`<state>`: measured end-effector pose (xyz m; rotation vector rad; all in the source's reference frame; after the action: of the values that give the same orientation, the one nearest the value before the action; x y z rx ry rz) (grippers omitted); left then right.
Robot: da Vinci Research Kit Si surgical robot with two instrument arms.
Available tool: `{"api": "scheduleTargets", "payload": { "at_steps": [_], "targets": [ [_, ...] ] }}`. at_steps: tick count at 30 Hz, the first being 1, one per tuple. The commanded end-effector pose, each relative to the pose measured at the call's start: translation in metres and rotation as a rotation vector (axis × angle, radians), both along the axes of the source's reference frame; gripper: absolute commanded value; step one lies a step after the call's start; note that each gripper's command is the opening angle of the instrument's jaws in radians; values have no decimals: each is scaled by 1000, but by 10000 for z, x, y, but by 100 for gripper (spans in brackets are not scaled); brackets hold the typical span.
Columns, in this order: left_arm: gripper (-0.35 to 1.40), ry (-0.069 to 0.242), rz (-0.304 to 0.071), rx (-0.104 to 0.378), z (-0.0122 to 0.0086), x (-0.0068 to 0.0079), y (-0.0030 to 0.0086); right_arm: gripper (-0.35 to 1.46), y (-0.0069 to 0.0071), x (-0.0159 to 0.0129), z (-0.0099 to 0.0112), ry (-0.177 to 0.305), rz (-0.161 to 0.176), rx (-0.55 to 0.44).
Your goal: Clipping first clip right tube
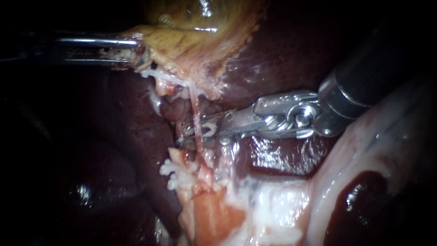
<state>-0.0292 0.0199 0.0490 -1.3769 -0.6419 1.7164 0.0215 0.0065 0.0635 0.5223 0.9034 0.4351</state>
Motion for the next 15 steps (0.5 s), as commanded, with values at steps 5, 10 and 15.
{"api": "scheduleTargets", "payload": {
  "at_steps": [5, 10, 15],
  "targets": [
    [-35, -1, 1, 0, 0, 1, 0, 42, 7, -1, -6, 16, 17, 15],
    [-35, -1, 2, 0, 0, 3, -1, 48, 17, -7, -16, 51, 32, 22],
    [-35, -2, 3, 0, 0, 5, -1, 50, 29, -27, -30, 88, 41, 33]
  ]
}}
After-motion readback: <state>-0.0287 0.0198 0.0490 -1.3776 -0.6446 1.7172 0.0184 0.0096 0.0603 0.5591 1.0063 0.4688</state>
